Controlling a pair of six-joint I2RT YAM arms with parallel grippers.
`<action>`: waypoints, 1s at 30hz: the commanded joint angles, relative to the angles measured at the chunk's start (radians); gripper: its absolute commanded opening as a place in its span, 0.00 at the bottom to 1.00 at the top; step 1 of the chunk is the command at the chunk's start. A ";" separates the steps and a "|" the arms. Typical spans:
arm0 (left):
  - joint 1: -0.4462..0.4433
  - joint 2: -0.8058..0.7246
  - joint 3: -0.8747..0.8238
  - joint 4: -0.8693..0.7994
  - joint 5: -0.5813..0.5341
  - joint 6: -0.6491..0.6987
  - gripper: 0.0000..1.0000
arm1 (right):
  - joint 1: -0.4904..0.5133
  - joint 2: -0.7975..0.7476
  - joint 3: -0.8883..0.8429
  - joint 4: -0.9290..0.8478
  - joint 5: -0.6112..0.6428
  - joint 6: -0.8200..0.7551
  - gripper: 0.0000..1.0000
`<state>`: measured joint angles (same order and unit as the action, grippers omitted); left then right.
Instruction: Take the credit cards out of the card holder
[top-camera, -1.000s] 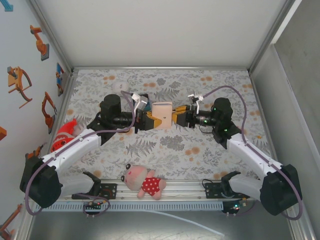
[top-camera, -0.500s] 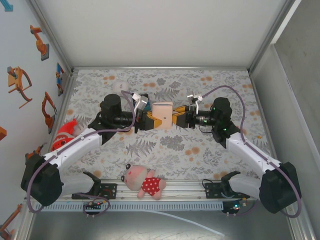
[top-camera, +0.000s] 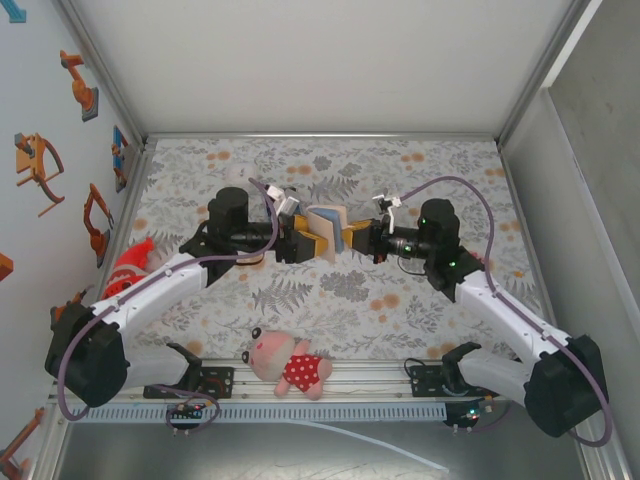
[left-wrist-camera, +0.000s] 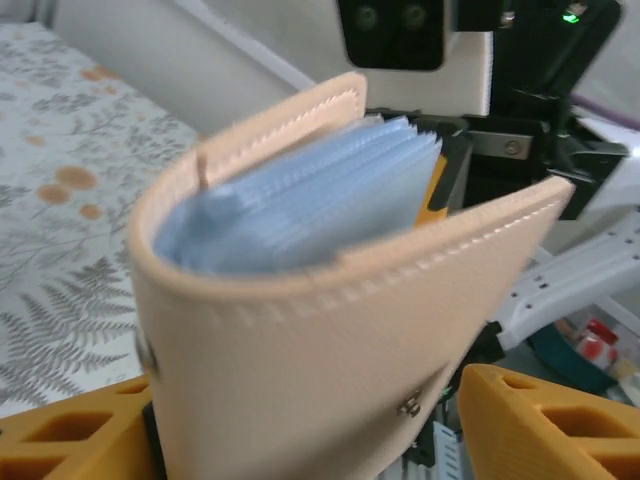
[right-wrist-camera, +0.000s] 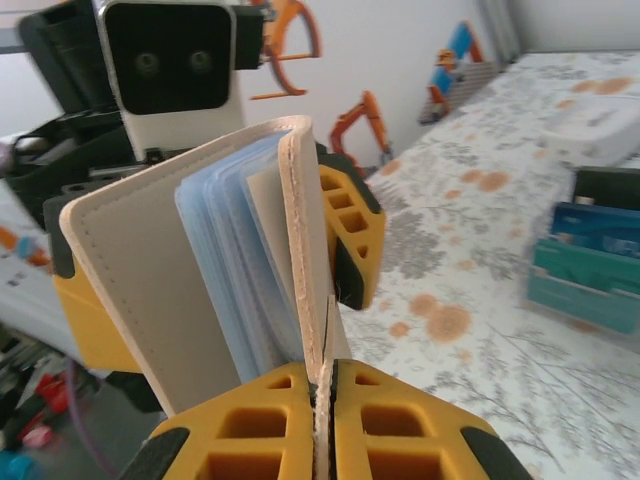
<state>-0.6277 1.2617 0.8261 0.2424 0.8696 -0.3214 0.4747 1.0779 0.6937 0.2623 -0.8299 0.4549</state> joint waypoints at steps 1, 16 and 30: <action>-0.005 -0.012 0.040 -0.075 -0.121 0.023 0.79 | 0.004 -0.030 0.036 -0.061 0.128 -0.023 0.00; -0.047 0.111 0.034 0.112 -0.249 -0.118 0.90 | 0.004 -0.075 0.045 -0.123 0.282 0.008 0.00; -0.070 0.145 0.073 0.025 -0.460 -0.098 0.43 | 0.004 -0.105 0.065 -0.217 0.374 0.005 0.00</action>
<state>-0.6933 1.3987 0.8627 0.2913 0.4641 -0.4309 0.4747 0.9958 0.7078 0.0422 -0.4805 0.4553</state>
